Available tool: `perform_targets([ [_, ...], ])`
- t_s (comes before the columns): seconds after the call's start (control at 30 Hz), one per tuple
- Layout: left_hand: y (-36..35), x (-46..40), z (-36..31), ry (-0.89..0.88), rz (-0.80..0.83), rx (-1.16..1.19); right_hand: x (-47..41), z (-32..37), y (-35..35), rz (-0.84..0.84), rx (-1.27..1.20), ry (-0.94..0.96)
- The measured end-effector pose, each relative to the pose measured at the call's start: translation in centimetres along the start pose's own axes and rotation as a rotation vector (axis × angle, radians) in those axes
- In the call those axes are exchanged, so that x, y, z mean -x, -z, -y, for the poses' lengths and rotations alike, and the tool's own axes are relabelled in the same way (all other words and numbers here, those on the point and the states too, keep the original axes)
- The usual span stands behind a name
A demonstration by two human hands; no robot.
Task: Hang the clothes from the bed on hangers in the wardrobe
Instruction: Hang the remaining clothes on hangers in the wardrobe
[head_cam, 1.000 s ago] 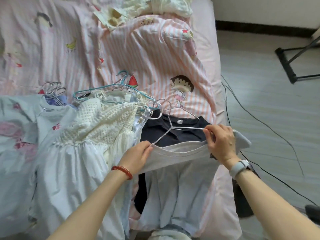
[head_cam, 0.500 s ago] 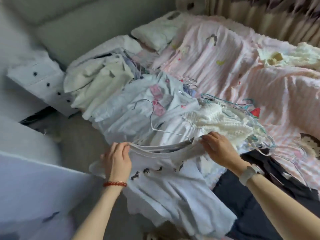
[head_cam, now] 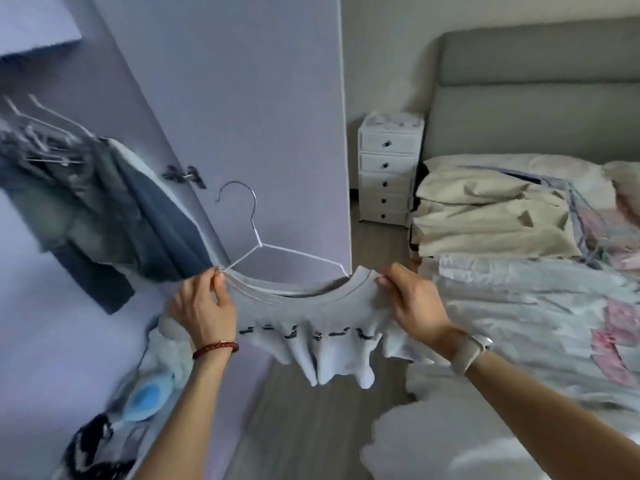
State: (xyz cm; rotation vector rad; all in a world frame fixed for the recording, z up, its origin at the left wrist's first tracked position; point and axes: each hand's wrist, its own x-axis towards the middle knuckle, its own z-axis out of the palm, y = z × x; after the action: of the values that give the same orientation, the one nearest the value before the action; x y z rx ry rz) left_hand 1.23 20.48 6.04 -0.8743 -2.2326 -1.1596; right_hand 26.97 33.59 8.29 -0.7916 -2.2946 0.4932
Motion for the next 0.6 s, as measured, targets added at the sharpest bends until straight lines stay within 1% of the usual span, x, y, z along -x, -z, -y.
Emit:
perform_targets([
  [0.17, 5.0, -8.5, 6.0, 0.187, -0.177, -0.052, -8.5, 7.3, -6.4, -0.034, -0.117, 0.076],
  [0.27, 8.6, -12.1, 7.4, 0.198, -0.255, -0.099, -13.2, 11.2, -9.6, -0.032, -0.173, 0.135],
  [0.33, 10.9, -14.4, 7.7, 0.119, -0.317, -0.186, -16.5, 13.9, -11.6, -0.029, -0.207, 0.168],
  [0.47, 14.5, -19.7, 7.9, -0.138, -0.446, -0.418, -23.1, 19.1, -15.9, -0.002, -0.264, 0.164],
  [0.53, 15.8, -22.7, 8.0, -0.239, -0.465, -0.564, -26.3, 21.6, -18.0, 0.013, -0.295, 0.189],
  [0.6, 16.7, -25.7, 8.3, -0.268, -0.463, -0.717, -29.3, 24.0, -20.1, 0.031, -0.282, 0.226],
])
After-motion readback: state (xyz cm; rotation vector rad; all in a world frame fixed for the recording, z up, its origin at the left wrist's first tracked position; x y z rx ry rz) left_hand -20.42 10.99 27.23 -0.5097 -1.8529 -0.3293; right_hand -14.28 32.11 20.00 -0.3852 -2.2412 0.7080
